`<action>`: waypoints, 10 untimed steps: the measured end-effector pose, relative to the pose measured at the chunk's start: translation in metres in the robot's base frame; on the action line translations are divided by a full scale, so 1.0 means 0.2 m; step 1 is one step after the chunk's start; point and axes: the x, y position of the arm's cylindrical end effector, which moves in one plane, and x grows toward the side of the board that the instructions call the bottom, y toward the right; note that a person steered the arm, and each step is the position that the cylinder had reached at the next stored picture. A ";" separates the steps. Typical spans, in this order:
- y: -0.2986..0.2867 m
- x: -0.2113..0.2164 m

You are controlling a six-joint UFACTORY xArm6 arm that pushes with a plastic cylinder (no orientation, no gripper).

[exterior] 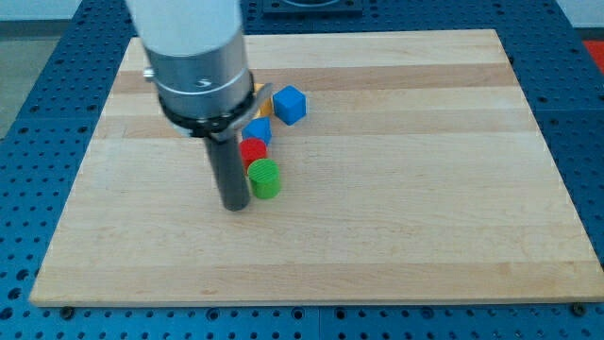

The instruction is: Adjust the green circle bottom to the red circle

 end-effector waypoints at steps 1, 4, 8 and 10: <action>-0.27 0.00; 0.72 0.32; 0.72 -0.26; 0.54 -0.15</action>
